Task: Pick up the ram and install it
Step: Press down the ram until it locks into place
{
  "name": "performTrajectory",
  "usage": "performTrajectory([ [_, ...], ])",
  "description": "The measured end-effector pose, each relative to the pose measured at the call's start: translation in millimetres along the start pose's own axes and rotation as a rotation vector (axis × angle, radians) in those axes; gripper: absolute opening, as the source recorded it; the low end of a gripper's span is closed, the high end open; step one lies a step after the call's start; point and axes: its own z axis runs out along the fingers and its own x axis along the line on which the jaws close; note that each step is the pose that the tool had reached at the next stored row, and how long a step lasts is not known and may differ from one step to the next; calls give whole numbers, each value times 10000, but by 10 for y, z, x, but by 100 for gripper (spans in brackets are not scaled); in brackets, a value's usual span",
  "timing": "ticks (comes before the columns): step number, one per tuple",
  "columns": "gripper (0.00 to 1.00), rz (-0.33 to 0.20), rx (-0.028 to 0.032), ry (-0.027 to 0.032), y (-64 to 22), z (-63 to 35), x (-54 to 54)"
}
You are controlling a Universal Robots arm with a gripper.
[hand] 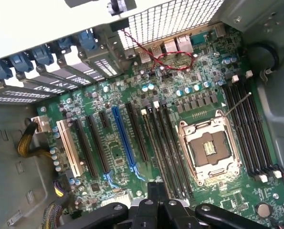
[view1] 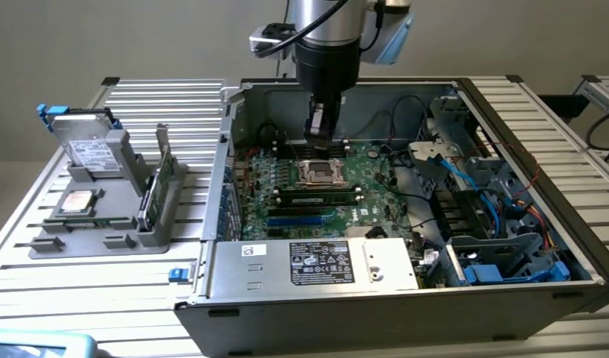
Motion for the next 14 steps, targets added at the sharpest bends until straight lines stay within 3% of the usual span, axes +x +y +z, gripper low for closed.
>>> performTrajectory([
  [14,11,1968,-32,72,-4,-106,2],
])
